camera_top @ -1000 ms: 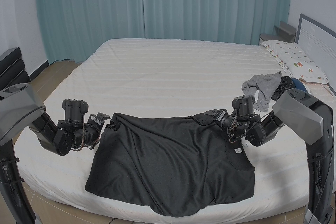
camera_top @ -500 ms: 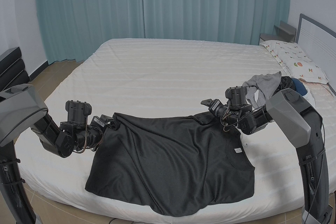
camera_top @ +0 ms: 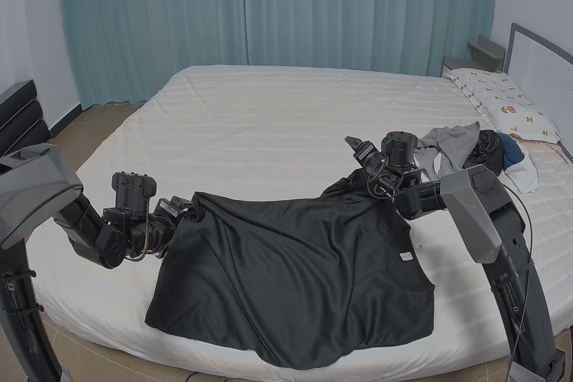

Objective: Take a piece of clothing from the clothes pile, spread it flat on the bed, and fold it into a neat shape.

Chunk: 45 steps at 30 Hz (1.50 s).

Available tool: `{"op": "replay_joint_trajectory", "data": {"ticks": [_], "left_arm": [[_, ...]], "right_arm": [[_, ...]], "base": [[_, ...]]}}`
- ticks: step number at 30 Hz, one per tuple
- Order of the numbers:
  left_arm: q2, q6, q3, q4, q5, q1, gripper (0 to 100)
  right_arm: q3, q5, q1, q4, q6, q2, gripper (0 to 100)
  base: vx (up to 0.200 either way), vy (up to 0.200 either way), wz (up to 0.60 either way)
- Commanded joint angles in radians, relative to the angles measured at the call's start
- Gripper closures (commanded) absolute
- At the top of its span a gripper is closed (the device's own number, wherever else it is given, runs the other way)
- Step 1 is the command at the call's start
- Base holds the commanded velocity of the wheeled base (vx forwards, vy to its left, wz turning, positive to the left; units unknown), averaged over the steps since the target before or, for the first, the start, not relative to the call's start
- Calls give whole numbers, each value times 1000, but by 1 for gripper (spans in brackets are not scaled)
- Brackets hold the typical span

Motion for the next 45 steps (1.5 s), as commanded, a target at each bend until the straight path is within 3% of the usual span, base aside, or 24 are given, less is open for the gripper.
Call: {"op": "replay_joint_trajectory", "data": {"ticks": [1,9,17,33,34,40,45], "left_arm": [[11,-1,-9,-1,0,5,0],[11,2,-9,-20,2,11,0],[12,2,-12,-34,0,16,0],[107,70,-145,-25,46,67,0],[115,82,-153,-25,51,70,0],[188,197,-248,-22,117,73,0],[212,225,-328,-11,117,65,0]], "right_arm": [[-25,-30,-33,-88,-67,41,0],[21,4,-94,-9,-79,0,0],[205,148,-154,8,-143,-57,0],[231,212,-139,49,-235,-39,0],[231,215,-139,57,-237,-39,100],[239,218,-137,57,-280,-22,100],[240,215,-134,32,-295,-27,100]], "base": [[0,0,0],[0,0,0],[0,0,0],[0,0,0],[0,0,0],[0,0,0],[0,0,0]]}}
